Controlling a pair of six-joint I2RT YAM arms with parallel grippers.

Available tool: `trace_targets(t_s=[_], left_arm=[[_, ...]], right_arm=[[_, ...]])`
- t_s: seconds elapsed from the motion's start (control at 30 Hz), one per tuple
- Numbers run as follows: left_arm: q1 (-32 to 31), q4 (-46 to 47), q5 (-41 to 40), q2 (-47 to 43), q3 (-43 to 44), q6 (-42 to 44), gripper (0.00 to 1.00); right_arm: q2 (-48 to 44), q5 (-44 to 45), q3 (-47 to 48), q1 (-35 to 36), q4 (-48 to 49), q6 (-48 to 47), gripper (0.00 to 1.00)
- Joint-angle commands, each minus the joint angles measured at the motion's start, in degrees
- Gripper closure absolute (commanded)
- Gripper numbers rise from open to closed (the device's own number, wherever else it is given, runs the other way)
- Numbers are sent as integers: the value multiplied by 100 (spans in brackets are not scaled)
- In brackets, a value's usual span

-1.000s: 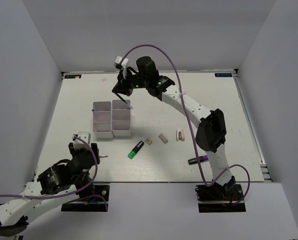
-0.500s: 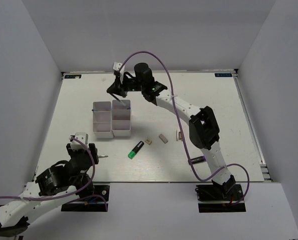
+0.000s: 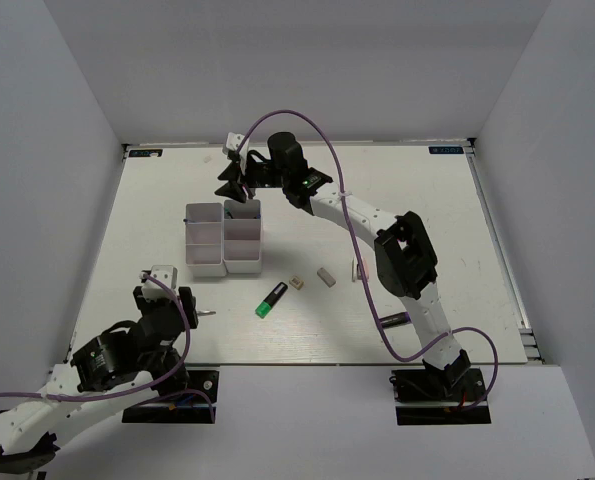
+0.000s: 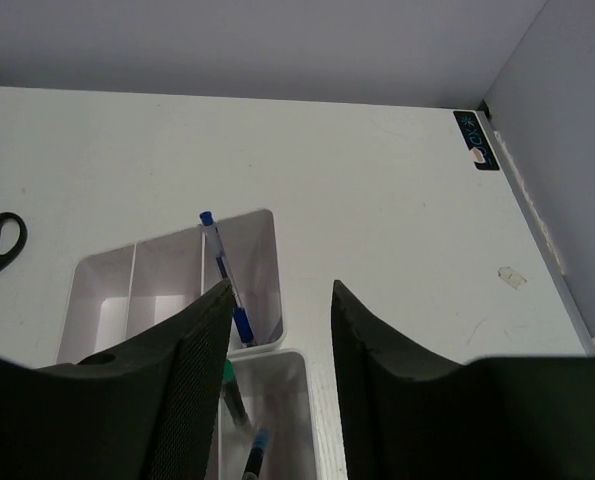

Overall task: Sort the stationery into containers
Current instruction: Place the pen in the storage box.

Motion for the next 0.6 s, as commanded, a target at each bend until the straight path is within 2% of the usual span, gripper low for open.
trace_targets(t_s=[0.0,0.07,0.1,0.17,0.2,0.23,0.27,0.33,0.37,0.4,0.43,0.47,0.5,0.53,0.57], left_arm=[[-11,183,145,108,-21,129,29],[-19,210,259,274,-30,216,29],[-11,297,294,310,-30,243,31],[-11,376,382,528,-4,383,41],[-11,594,565,608,-4,532,47],[-11,666,637,792,5,594,66],[-11,893,855,994,57,821,75],[-11,1270,1338,1467,154,937,92],[-11,1352,1445,1836,233,1112,94],[-2,1448,1672,2249,329,1157,94],[-10,1641,1901,2479,391,1183,83],[-11,1738,2008,2690,444,1253,67],[-11,1852,2122,3266,523,1280,50],[-19,2193,2410,3464,541,1315,27],[-11,2318,2509,3640,559,1333,20]], right_arm=[[-229,-20,-20,20,65,-66,52],[-378,49,-46,-32,-24,-58,52],[-414,67,-64,11,-102,-32,56],[-589,199,-73,3,-234,100,61],[-738,304,-73,-6,-496,135,73],[-887,557,145,-6,-1003,75,81],[-1037,942,251,-6,-1391,57,100],[-1309,1691,541,-41,-2716,144,100],[-1554,1972,508,-50,-2966,162,100],[-1661,2610,446,-102,-3203,153,100],[-1827,2712,350,-155,-4076,127,100],[-1968,2852,227,-277,-4407,179,85],[-2031,2984,17,-418,-5002,249,59],[-2205,2907,-272,-541,-5582,267,28],[-2268,2732,-623,-881,-5814,363,24]])
